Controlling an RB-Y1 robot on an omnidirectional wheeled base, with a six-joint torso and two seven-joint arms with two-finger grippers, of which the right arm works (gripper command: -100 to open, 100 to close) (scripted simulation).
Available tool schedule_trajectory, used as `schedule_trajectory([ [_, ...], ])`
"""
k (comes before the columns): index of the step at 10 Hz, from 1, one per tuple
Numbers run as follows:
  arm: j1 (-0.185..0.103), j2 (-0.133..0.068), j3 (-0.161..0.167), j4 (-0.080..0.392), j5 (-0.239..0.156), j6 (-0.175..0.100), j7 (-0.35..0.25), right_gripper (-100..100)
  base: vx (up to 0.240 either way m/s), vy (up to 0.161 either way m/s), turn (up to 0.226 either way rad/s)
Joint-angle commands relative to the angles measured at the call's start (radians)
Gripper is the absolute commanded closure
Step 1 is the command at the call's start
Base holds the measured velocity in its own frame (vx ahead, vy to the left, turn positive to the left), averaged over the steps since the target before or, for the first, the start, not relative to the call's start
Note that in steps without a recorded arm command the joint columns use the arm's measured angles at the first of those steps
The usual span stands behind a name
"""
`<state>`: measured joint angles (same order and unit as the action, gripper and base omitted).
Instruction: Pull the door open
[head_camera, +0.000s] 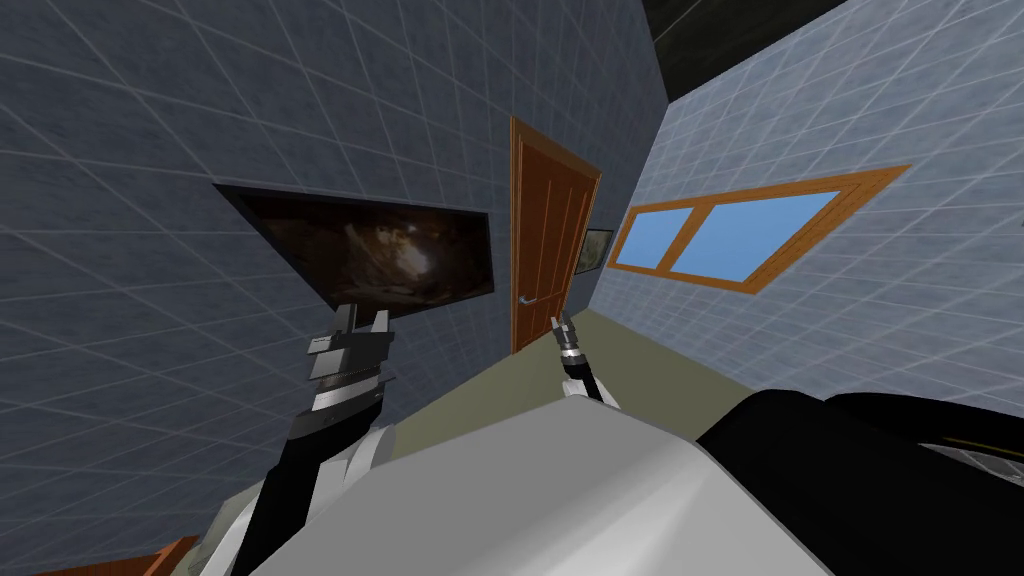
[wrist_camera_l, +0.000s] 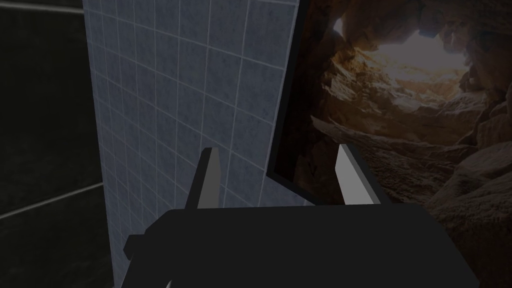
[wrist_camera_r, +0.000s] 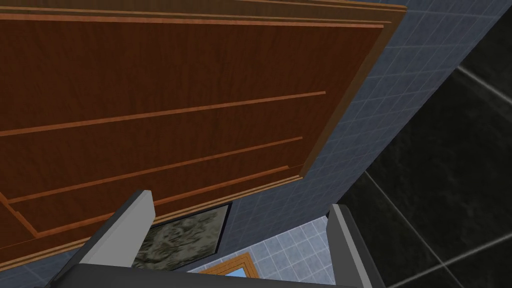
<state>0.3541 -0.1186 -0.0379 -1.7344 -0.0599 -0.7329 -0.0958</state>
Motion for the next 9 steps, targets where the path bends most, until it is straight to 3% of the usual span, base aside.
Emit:
schedule_trajectory([
  [1,-0.014,-0.012,0.002,0.05,-0.001,-0.014,-0.009,-100,0.044,-0.045,0.074],
  [2,-0.014,-0.012,0.002,0.058,-0.001,-0.014,-0.009,-100,0.035,-0.033,0.046],
  [4,-0.034,-0.031,0.007,0.121,-0.003,-0.028,-0.025,-100,0.061,-0.04,0.121],
  [5,-0.034,-0.031,0.007,0.134,-0.003,-0.028,-0.025,-100,0.05,-0.052,0.056],
  [8,-0.064,-0.059,0.014,0.242,-0.006,-0.049,-0.049,-100,0.066,-0.059,0.13],
  [9,-0.064,-0.059,0.014,0.25,-0.006,-0.049,-0.049,-100,0.055,-0.057,0.034],
])
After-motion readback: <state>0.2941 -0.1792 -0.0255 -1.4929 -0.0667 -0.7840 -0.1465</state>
